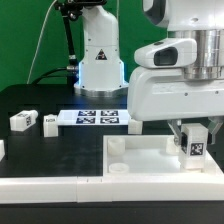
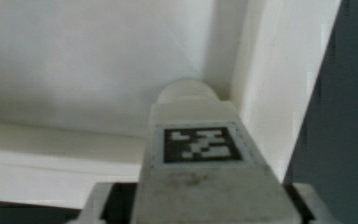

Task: Assemble one leg

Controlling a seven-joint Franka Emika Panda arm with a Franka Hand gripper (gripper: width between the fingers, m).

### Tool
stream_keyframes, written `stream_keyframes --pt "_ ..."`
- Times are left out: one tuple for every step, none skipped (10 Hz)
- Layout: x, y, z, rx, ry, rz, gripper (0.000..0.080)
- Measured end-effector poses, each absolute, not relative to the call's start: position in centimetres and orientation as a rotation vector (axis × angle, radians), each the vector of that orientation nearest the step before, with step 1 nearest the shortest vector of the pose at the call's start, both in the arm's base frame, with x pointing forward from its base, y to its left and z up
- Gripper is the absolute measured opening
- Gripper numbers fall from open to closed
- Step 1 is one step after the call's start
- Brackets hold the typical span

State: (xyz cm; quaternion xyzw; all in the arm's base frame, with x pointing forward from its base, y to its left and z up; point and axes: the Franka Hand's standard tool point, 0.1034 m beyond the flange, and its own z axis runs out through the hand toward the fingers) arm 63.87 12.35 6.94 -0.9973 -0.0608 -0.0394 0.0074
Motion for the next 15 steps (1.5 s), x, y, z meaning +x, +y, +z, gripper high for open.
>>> stream_keyframes --pt "63.88 12.35 6.93 -3.119 -0.19 -0.123 0.0288" --pt "63.88 12.35 6.93 -3.119 -0.189 -0.123 0.0288" --pt "63.87 12.31 6.93 -3.12 -0.128 -0.122 0.0288" --pt "63.86 12.2 6.9 -3.109 0.022 -0.118 0.0288" --pt "63.87 12.17 6.9 -3.092 0.231 -0.114 0.0288" --pt "63.86 12.09 6.86 -3.069 0.424 -0.111 0.0288" --pt "63.87 12.03 6.84 -3.041 0.561 -0.107 0.0289" --pt "63.88 11.95 6.82 -2.999 0.745 -0.103 0.029" --pt "63.88 11.91 6.8 -2.949 0.9 -0.096 0.029" --pt "63.87 11.87 6.8 -2.878 1.1 -0.09 0.029" --pt "63.85 11.85 6.8 -2.809 1.264 -0.086 0.029" --pt "63.74 11.95 6.75 -2.72 1.444 -0.08 0.029" --pt "63.68 12.04 6.74 -2.617 1.621 -0.075 0.029" --pt "63.66 12.03 6.71 -2.542 1.725 -0.066 0.029" --pt "63.66 11.96 6.66 -2.481 1.802 -0.055 0.029"
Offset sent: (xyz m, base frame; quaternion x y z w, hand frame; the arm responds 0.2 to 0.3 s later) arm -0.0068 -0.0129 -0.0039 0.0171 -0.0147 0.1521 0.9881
